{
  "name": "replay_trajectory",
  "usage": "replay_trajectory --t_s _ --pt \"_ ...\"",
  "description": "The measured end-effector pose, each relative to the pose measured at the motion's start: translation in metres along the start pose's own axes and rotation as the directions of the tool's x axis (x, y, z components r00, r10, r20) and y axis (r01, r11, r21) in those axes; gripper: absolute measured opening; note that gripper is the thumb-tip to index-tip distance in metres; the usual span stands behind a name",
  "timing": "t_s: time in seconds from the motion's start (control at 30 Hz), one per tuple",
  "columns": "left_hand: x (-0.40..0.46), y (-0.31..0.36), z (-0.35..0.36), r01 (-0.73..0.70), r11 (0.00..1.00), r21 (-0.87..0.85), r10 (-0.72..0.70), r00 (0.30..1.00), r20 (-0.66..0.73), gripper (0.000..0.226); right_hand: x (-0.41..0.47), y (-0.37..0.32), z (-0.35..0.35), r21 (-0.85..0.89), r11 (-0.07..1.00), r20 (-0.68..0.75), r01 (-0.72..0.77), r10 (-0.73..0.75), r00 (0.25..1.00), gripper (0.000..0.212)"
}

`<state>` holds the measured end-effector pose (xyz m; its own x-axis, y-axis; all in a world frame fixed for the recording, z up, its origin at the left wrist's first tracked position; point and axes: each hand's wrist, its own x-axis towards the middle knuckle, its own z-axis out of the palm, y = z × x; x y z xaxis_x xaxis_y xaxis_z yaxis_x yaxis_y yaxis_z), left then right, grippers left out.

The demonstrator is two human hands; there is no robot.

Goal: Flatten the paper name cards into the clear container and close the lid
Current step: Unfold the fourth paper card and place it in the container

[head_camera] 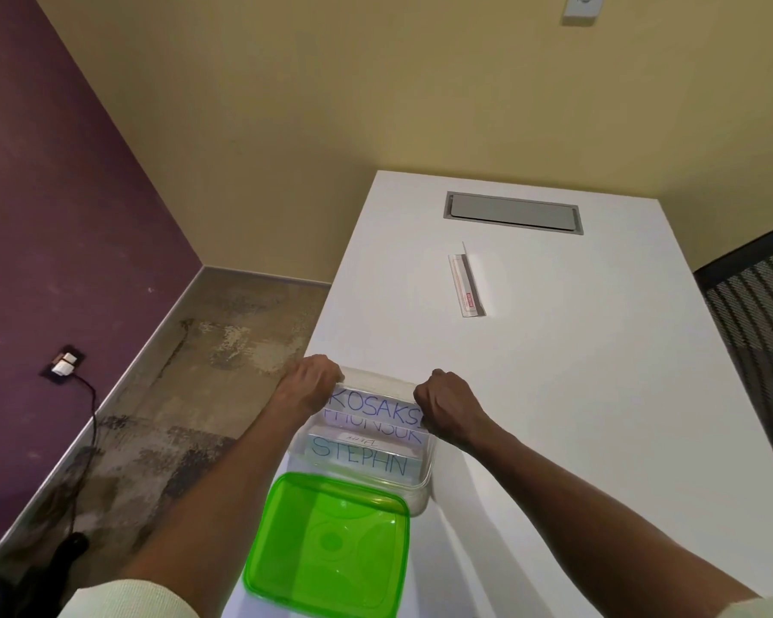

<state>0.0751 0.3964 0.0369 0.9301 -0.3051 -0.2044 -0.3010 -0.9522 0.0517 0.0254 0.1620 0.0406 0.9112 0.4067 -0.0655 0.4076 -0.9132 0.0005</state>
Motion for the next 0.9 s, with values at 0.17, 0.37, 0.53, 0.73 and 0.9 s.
replay_trajectory --t_s 0.17,0.37,0.53,0.73,0.9 --pt "0.000 -0.002 0.008 -0.024 0.999 0.036 0.024 1.000 0.002 0.032 0.004 -0.003 0.007 0.016 0.999 0.005 0.034 -0.034 0.999 0.040" --pt "0.001 -0.006 0.025 -0.090 0.984 0.156 0.083 0.995 0.053 0.028 0.011 -0.007 0.024 -0.074 0.992 0.020 0.100 -0.099 0.995 0.037" --pt "0.007 -0.009 0.039 -0.154 0.957 0.246 0.139 0.987 0.080 0.030 0.016 -0.012 0.029 -0.109 0.981 0.041 0.160 -0.156 0.987 0.045" --pt "0.014 -0.014 0.055 -0.212 0.957 0.197 0.210 0.977 0.033 0.020 0.022 -0.014 0.039 -0.177 0.963 0.079 0.202 -0.191 0.978 0.035" --pt "0.018 -0.010 0.059 -0.159 0.979 0.126 0.157 0.987 0.032 0.036 0.025 -0.014 0.044 -0.183 0.961 0.088 0.206 -0.192 0.977 0.037"
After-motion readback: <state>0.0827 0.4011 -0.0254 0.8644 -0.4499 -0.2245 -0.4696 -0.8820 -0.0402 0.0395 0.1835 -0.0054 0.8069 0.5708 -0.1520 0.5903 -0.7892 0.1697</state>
